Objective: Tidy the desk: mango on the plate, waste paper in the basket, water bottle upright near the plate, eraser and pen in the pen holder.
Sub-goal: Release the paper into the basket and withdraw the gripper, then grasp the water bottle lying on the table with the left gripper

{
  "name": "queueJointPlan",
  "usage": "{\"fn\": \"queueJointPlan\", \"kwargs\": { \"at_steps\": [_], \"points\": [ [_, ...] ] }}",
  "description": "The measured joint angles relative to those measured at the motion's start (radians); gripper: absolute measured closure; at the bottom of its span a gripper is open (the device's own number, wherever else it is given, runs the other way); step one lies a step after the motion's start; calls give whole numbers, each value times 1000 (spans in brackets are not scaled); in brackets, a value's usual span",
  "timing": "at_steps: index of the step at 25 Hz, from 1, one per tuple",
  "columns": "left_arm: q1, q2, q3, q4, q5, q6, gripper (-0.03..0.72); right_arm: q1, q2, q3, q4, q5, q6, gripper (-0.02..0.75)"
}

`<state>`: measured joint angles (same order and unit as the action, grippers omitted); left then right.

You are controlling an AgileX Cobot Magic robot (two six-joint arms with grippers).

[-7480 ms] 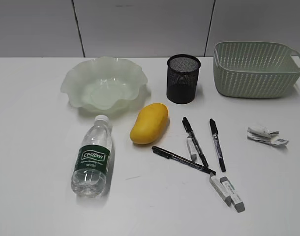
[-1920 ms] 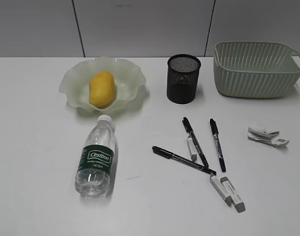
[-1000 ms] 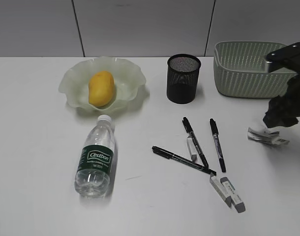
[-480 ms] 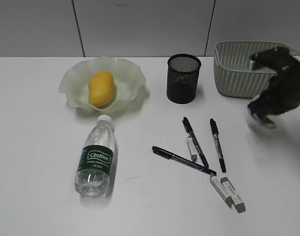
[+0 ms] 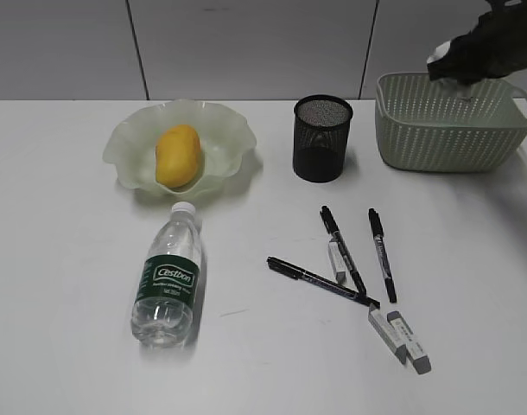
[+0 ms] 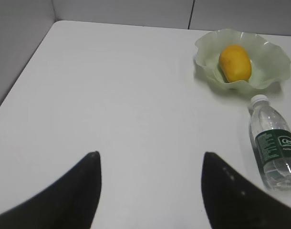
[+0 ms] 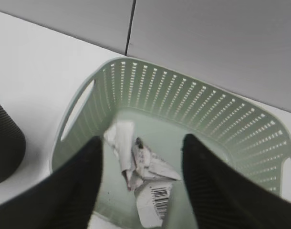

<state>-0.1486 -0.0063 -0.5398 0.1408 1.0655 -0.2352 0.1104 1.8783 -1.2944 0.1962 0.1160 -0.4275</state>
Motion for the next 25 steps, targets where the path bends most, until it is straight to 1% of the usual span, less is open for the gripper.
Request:
{"fn": "queueJointPlan", "kwargs": {
  "at_steps": [1,2,3,4,5,6,8,11,13,17,19,20,22,25],
  "points": [
    [0,0,0,0,0,0,200,0,7,-20,-1,15,0,308],
    [0,0,0,0,0,0,199,0,8,-34,-1,23,4,235],
    [0,0,0,0,0,0,199,0,4,-41,-1,35,16,183],
    [0,0,0,0,0,0,199,0,-9,-43,-1,58,34,164],
    [0,0,0,0,0,0,199,0,-27,-43,-1,93,53,167],
    [0,0,0,0,0,0,201,-1,-46,-41,-1,128,70,186],
    [0,0,0,0,0,0,202,-1,-114,-13,-2,210,86,252],
    [0,0,0,0,0,0,202,-1,-261,105,-11,314,101,328],
    [0,0,0,0,0,0,202,-1,-386,224,-33,385,143,349],
    [0,0,0,0,0,0,209,-1,-695,446,-110,535,253,358],
    [0,0,0,0,0,0,218,-1,-865,529,-136,603,286,353],
    [0,0,0,0,0,0,224,-1,-936,566,-138,631,293,337],
    [0,0,0,0,0,0,237,-1,-1120,618,-134,705,305,267],
    [1,0,0,-1,-1,0,256,-1,-1329,653,-131,829,346,166]
  ]
}}
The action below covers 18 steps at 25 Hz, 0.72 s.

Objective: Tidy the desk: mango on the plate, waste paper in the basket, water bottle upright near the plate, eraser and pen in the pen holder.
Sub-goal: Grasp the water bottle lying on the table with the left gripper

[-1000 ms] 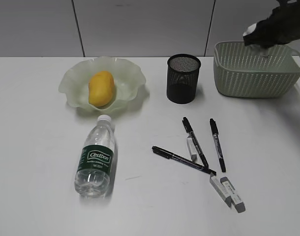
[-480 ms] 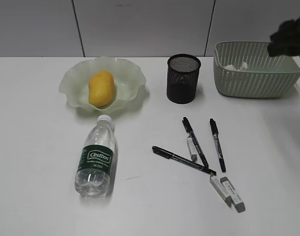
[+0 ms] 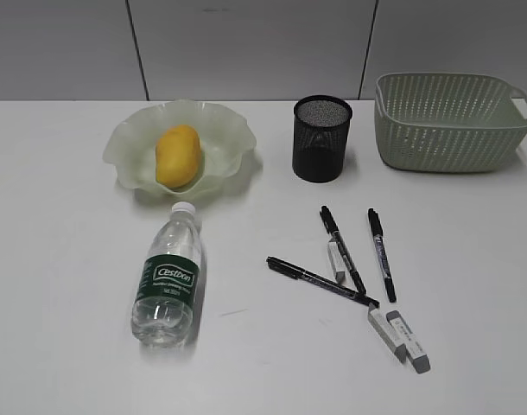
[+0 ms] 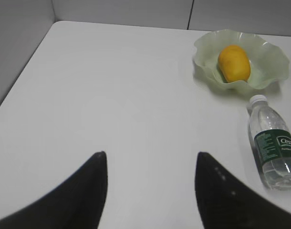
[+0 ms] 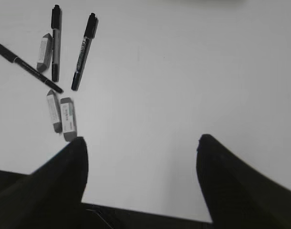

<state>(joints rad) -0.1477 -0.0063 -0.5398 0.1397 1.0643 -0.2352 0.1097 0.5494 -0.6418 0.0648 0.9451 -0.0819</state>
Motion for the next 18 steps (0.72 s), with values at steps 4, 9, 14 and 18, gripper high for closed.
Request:
{"fn": "queueJointPlan", "kwargs": {
  "at_steps": [4,9,14,18],
  "points": [
    [0,32,0,-16,-6,28,262,0,-276,10,4,132,17,143],
    [0,207,-31,-153,-135,136,262,0,-493,45,-3,224,19,155],
    [-7,490,-38,-266,-330,289,262,0,-554,89,-8,222,21,164],
    [-53,746,-62,-279,-469,333,262,0,-554,95,-8,192,21,190]
  ]
}}
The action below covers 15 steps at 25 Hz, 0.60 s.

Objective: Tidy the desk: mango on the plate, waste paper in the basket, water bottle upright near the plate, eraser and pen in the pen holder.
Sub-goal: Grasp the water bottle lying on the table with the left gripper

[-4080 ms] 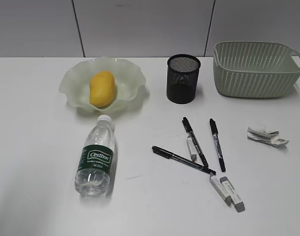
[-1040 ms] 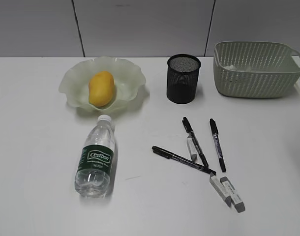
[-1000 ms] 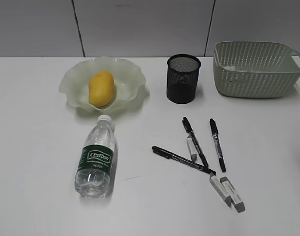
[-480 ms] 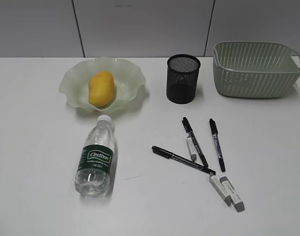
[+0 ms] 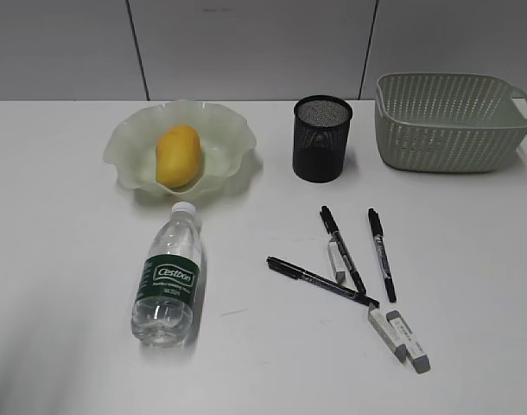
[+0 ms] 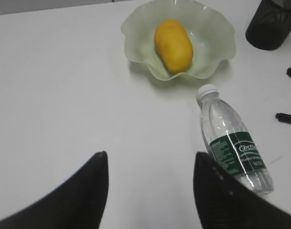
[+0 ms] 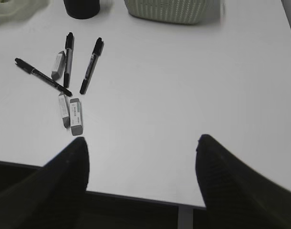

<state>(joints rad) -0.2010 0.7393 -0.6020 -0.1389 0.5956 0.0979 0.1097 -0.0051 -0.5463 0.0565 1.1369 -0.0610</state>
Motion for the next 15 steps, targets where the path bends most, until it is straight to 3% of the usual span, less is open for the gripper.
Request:
{"fn": "queueJointPlan", "kwargs": {
  "at_steps": [9,15],
  "points": [
    [-252,615,-225,9,-119,-21,258,0,-1,37,5,-93,0,210],
    [-311,956,-476,11,-58,-151,140,0,-1,37,5,-94,0,246]
  ]
}}
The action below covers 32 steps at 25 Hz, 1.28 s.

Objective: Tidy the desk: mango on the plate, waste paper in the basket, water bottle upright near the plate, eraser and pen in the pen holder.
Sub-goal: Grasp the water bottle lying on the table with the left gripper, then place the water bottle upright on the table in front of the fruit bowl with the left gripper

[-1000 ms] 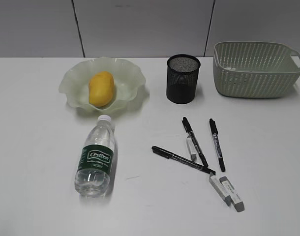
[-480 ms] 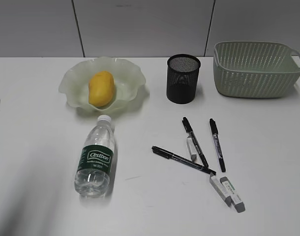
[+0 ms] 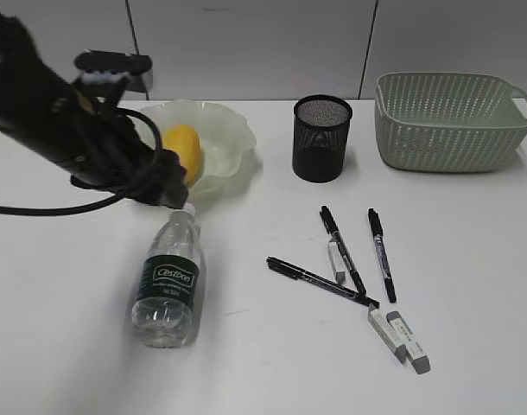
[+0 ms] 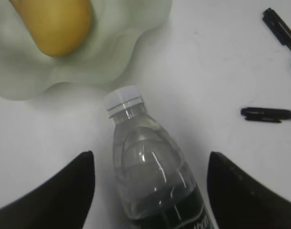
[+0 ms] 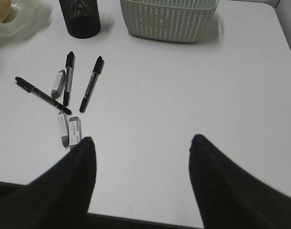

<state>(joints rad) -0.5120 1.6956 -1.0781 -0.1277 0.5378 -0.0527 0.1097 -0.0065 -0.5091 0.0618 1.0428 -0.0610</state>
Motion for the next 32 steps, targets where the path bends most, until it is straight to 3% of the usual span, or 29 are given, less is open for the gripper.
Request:
{"fn": "queueJointPlan", "kwargs": {
  "at_steps": [6,14,17,19,21,23,26,32],
  "points": [
    [-1,206,-152,26,118,-123,104,0,0,0,0,0,1,271],
    [-3,295,-177,48,127,-194,102,0,0,0,0,-1,1,273],
    [-9,320,-178,50,133,-219,161,0,0,0,0,-1,1,273],
    [-9,317,-179,56,132,-226,270,0,0,0,0,-2,1,273],
    [-10,298,-168,67,132,-227,280,0,0,0,1,-2,1,273],
    [-11,242,-119,90,94,-227,280,0,0,0,1,-2,1,273],
    [-13,75,54,128,-81,-227,285,0,0,0,1,-3,1,273],
    [10,-226,454,308,-701,-214,298,0,0,0,1,-3,1,273]
  ]
}}
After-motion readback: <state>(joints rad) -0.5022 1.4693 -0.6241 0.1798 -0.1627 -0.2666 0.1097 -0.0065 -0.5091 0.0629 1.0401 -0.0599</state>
